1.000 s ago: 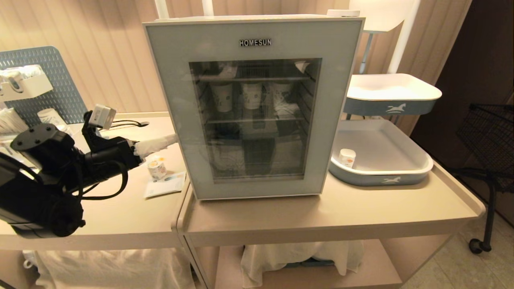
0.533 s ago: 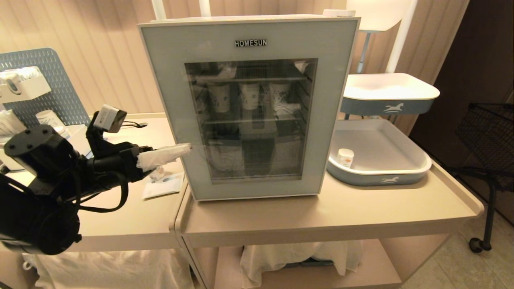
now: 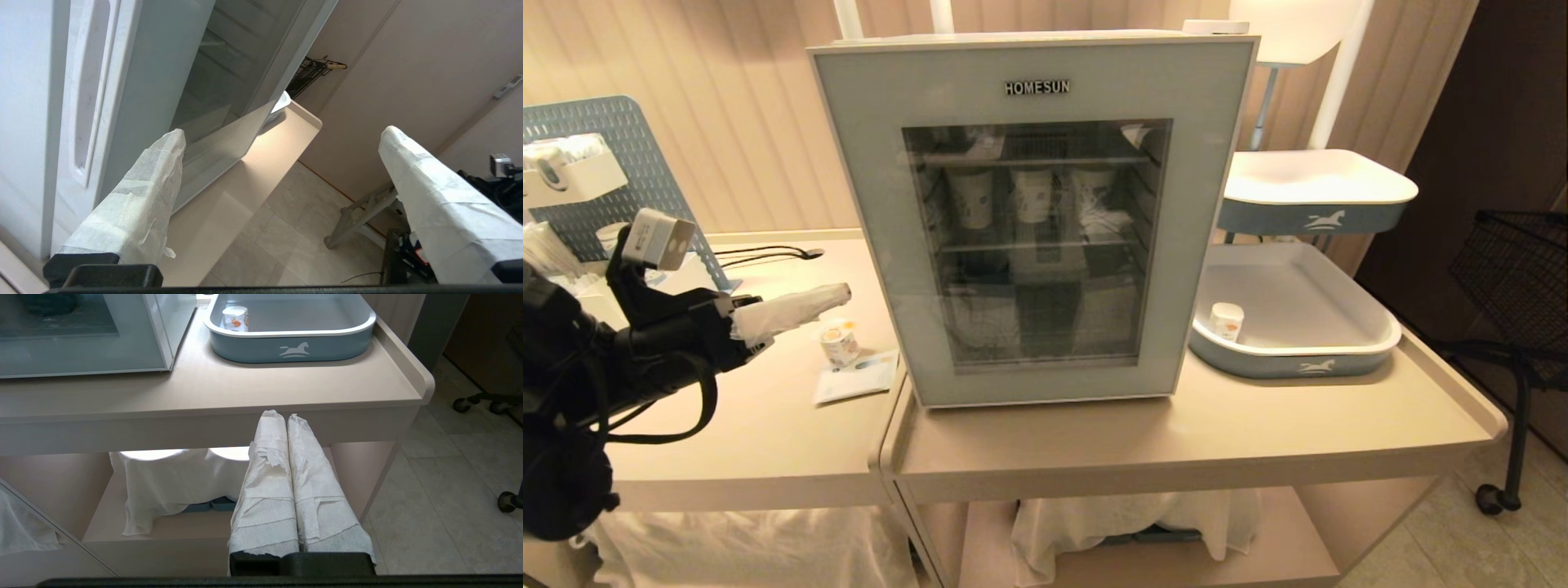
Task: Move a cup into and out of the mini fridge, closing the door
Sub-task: Open the freezer door
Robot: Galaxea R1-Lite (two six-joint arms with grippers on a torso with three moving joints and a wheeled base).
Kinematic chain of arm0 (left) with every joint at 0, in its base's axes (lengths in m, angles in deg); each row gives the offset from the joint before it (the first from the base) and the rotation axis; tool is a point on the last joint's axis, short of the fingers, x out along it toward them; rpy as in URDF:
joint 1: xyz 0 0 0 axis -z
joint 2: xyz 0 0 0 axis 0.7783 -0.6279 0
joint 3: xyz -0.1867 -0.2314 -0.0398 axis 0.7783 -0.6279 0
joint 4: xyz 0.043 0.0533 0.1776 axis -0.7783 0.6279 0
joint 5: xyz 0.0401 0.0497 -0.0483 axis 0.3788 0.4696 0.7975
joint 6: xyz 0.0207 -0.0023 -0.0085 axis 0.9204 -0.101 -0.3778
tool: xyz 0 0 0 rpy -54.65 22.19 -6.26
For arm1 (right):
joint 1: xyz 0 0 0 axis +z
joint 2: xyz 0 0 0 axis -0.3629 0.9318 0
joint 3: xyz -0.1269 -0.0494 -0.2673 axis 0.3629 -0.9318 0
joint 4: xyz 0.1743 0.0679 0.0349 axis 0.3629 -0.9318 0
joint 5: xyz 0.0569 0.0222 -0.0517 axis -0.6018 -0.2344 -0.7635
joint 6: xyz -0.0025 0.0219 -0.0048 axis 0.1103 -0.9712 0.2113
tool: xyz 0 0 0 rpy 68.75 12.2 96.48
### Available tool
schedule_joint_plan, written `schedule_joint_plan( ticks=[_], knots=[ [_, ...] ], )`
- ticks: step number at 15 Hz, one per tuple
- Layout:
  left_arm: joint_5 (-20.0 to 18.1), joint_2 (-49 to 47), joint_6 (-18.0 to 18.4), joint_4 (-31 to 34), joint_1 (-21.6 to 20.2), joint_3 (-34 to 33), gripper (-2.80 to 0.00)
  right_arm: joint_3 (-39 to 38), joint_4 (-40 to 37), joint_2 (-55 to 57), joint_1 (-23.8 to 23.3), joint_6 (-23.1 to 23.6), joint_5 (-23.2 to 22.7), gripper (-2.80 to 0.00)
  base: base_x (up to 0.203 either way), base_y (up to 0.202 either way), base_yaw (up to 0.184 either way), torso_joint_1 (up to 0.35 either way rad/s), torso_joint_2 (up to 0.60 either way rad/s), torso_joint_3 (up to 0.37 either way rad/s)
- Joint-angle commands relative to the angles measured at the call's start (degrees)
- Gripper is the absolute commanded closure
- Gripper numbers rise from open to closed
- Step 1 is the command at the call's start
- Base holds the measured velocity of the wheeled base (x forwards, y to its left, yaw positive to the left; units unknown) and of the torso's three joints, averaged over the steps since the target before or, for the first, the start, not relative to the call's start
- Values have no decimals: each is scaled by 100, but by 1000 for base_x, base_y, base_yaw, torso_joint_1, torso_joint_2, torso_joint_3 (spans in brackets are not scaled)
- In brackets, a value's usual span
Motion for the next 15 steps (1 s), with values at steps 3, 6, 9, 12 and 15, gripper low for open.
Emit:
schedule_joint_plan(
  ticks=[3, 6, 9, 12, 15],
  knots=[
    [-19, -302, 38, -48, -135, 160, -280, 1, 2, 1, 3, 4, 0, 0, 0, 0, 0, 0, 0, 0],
    [6, -842, 248, -48, -77, 500, -280, -4, 2, 1, 3, 4, 0, 0, 0, 0, 0, 0, 0, 0],
    [15, -1184, 265, -48, 41, 818, -280, 1, 2, 1, 3, 4, 0, 0, 0, 0, 0, 0, 0, 0],
    [26, -1328, 239, -48, 269, 1015, -280, -7, 2, 1, 3, 4, 0, 0, 0, 0, 0, 0, 0, 0],
    [35, -1456, 220, -48, 430, 1181, -280, -1, 2, 1, 3, 4, 0, 0, 0, 0, 0, 0, 0, 0]
  ],
)
